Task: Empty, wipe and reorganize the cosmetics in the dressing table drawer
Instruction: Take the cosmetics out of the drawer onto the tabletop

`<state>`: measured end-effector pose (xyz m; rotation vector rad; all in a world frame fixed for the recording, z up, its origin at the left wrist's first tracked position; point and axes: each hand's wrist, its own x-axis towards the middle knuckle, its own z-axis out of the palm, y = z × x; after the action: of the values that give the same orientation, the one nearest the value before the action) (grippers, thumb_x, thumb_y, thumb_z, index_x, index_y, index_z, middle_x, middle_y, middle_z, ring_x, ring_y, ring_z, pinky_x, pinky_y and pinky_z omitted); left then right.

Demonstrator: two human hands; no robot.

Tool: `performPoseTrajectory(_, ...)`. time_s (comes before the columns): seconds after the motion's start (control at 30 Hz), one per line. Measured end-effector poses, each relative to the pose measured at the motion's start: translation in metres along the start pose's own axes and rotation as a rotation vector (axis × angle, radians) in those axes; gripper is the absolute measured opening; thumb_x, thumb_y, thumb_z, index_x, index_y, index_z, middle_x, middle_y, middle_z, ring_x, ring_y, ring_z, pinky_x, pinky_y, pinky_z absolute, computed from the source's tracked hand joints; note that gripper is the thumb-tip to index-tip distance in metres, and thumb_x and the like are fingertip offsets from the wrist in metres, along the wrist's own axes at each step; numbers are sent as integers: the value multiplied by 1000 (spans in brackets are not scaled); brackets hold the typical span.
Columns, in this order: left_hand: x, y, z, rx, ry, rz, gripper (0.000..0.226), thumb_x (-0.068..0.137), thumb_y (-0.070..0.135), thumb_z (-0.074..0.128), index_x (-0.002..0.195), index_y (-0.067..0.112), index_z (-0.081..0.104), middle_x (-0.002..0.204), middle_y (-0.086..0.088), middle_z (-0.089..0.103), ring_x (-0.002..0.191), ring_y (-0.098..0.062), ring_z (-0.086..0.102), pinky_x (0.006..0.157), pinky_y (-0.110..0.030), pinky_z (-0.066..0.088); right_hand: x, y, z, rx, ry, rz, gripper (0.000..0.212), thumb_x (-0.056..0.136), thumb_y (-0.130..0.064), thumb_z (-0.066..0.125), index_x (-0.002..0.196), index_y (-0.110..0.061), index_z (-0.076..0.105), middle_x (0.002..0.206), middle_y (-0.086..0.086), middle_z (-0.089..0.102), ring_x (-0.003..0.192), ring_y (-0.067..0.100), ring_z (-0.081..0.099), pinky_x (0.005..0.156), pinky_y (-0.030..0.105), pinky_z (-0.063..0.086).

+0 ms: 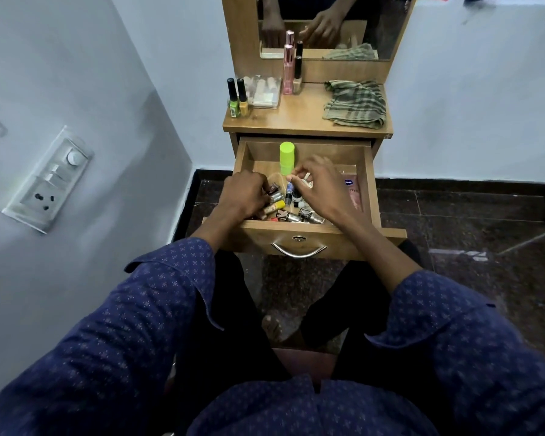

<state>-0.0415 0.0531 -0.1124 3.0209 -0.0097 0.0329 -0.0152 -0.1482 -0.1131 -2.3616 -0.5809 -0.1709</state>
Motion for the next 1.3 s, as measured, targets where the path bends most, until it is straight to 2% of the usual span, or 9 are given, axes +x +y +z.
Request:
performPoseTrajectory(0.07,0,0,2,-1,-9,4,27,91,40,75,112,23,75,109,-8,77,102,-31,71,89,-43,54,2,-7,1,-167,-54,-79,16,99,-36,65,106,-23,71,113,-4,64,111,19,55,106,46,44)
performPoseTrajectory(0.13,-1,0,4,1,-11,4,28,92,40,74,112,21,74,109,-9,75,101,-31,70,89,-44,54,4,-17,2,-339,-151,-139,14,96,-31,68,107,-23,71,120,-1,63,119,23,52,108,50,43)
performPoseTrajectory(0.23,-1,1,6,23,-13,12,29,96,39,71,114,17,73,110,-13,73,102,-33,69,89,-44,53,7,-30,7,-558,-257,-181,16,89,-21,74,104,-21,73,123,2,61,122,26,49,106,55,41)
performPoseTrajectory(0.33,0,2,5,52,-23,31,27,99,34,67,118,15,71,112,-14,72,102,-34,69,89,-45,53,11,-32,12,-677,-289,-163,21,84,-15,79,105,-20,75,125,6,59,121,29,48,104,57,41)
performPoseTrajectory(0.57,1,1,7,112,-48,69,36,99,31,66,129,11,61,115,-17,70,104,-36,67,88,-45,53,12,-35,25,-715,-309,-82,35,84,-9,77,116,-20,71,132,10,54,132,31,44,111,63,34)
performPoseTrajectory(0.7,2,1,7,64,-63,78,41,96,32,71,130,12,60,119,-14,69,106,-34,67,86,-43,51,11,-32,29,-731,-314,-33,29,86,-12,76,114,-19,73,133,10,52,133,31,42,108,61,36)
performPoseTrajectory(0.87,1,0,8,-30,-56,73,34,96,29,70,125,12,63,120,-12,69,107,-33,66,83,-41,49,10,-31,33,-732,-336,-10,24,88,-14,74,111,-21,74,134,10,50,132,31,41,106,59,35)
performPoseTrajectory(1.17,-5,-3,3,-269,158,16,25,91,16,73,113,17,62,119,-4,68,97,-24,67,75,-34,48,11,-29,27,-685,-321,-52,17,91,-23,72,108,-23,74,131,8,50,128,29,44,104,56,38)
performPoseTrajectory(1.3,-6,-6,2,-315,193,-12,26,90,18,74,113,19,62,119,-3,67,100,-25,69,82,-45,59,13,-30,28,-733,-378,-82,26,89,-25,75,115,-23,73,135,8,49,131,29,42,105,58,37)
